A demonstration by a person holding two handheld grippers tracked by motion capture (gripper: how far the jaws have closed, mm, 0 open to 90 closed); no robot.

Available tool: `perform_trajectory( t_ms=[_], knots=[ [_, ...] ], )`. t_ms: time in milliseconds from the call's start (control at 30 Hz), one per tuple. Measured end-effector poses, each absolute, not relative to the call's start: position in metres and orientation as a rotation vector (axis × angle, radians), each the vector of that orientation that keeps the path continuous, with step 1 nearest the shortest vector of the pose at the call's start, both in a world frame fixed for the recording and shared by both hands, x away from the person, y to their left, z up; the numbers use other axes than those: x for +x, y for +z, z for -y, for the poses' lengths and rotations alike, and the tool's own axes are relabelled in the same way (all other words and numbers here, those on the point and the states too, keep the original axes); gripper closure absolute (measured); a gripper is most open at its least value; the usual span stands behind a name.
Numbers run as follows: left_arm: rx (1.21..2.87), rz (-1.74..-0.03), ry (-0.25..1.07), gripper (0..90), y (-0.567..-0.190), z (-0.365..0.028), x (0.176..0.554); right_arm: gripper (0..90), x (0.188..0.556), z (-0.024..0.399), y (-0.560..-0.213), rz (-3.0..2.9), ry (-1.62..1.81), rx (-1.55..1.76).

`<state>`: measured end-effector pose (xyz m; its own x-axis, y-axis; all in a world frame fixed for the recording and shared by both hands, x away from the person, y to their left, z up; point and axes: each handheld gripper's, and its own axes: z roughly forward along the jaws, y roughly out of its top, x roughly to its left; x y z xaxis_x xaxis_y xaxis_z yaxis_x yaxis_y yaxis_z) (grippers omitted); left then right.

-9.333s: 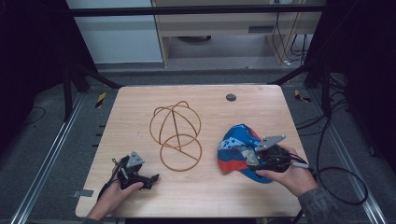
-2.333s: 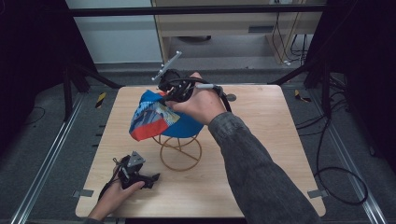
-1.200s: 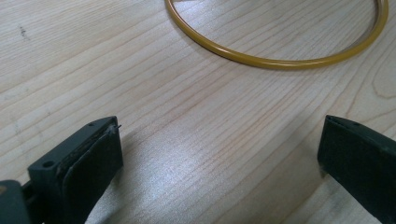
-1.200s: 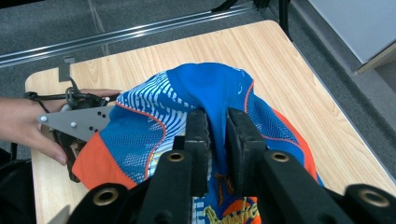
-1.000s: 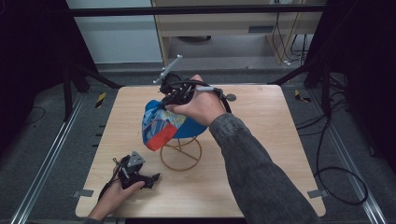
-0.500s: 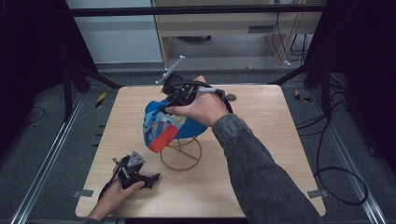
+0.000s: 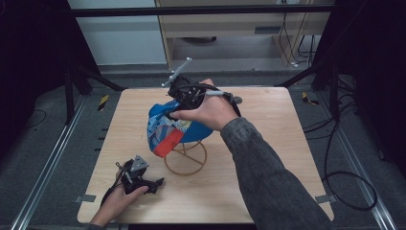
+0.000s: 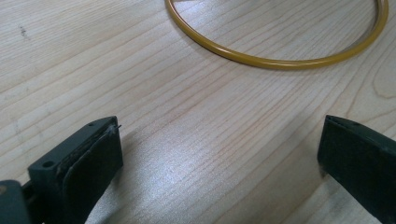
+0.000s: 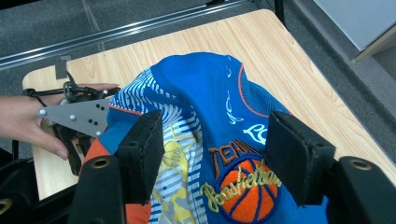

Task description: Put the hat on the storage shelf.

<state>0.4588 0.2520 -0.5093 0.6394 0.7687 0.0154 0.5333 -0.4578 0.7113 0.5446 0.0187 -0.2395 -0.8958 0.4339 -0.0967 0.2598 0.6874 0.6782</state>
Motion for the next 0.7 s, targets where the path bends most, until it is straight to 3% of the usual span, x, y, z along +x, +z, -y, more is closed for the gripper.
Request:
perform_trajectory(
  t_ms=[300,700],
  knots=[
    [2.171,-1.01,0.441,0.0,-0.5093,-0.252,0.4588,32.3,0.544,-0.0175,-0.2402,-2.653,1.025,0.558],
    [2.171,-1.011,0.441,0.0,-0.5093,-0.252,0.4588,11.3,0.5408,-0.0171,-0.2409,-2.611,1.039,0.536]
  ],
)
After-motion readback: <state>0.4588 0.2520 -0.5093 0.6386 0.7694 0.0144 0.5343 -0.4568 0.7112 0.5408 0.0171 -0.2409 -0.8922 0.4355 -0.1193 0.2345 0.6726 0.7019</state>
